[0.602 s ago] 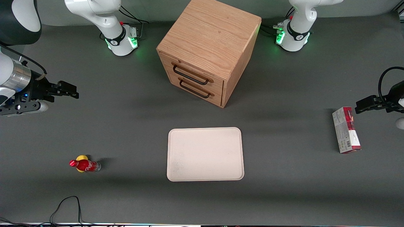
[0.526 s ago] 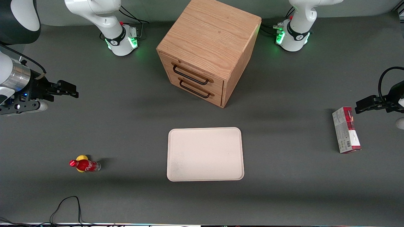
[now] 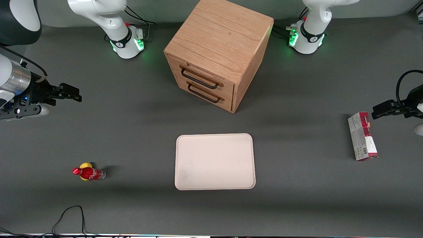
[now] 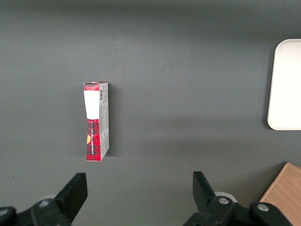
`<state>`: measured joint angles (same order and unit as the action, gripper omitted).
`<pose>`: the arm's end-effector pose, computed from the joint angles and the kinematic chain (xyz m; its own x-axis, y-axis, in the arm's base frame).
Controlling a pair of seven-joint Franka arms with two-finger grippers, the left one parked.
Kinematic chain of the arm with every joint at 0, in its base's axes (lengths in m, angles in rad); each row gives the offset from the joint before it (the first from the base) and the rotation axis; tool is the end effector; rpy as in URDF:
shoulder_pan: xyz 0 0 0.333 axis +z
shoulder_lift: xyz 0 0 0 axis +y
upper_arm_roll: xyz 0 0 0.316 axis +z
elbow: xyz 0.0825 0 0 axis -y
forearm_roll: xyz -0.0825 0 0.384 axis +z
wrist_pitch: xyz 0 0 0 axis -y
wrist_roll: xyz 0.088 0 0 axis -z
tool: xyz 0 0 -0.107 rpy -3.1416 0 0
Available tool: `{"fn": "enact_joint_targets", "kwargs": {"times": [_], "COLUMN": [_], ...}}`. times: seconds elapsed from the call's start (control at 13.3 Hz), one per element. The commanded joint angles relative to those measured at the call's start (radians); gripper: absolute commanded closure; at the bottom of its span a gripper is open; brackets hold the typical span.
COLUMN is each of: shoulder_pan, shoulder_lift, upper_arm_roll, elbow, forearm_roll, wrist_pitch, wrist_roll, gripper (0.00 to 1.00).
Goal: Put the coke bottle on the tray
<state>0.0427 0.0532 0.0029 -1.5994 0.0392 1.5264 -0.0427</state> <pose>0.5617 0.0299 0.5779 0.9882 0.0895 -0.1240 0.0846 -0.9954 -0.0445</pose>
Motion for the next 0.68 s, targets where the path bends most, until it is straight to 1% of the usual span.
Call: {"fn": "enact_joint_targets", "kwargs": {"times": [0.0, 0.6], "shoulder_pan": [-0.006, -0.009], "shoulder_lift": [0.005, 0.042], "upper_arm_roll": [0.005, 0.003], "elbow": [0.033, 0.078], "forearm_roll": [0.013, 0.016], "wrist_pitch": [-0.022, -0.025], "wrist_roll": [-0.005, 0.003], "gripper": [0.0, 0.0]}}
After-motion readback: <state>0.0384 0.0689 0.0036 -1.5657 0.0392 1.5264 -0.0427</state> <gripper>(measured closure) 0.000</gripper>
